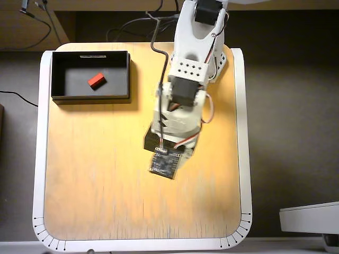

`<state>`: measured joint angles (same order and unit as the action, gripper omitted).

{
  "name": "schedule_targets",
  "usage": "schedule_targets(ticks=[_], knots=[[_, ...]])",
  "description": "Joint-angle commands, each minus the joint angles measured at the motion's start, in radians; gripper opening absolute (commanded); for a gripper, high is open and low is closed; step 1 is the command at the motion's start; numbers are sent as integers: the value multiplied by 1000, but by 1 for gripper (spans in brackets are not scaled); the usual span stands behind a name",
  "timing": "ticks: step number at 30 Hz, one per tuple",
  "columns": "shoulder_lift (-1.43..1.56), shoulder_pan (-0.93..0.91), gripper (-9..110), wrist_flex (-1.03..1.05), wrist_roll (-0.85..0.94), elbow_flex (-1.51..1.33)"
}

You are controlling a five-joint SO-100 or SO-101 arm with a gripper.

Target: Grasp a lego block and put it in the bin.

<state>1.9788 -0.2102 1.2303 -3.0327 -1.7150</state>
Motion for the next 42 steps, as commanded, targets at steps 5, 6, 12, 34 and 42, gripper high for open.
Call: schedule_targets(ticks=[5,6,12,34,42], knots=[[155,219,0,-130,-25,-3],[199,232,0,-198,-28,-78],[463,256,0,-321,-97,-423],[1120,295,0,-396,-169,-1154],[1190,301,0,-379,-167,-1285]])
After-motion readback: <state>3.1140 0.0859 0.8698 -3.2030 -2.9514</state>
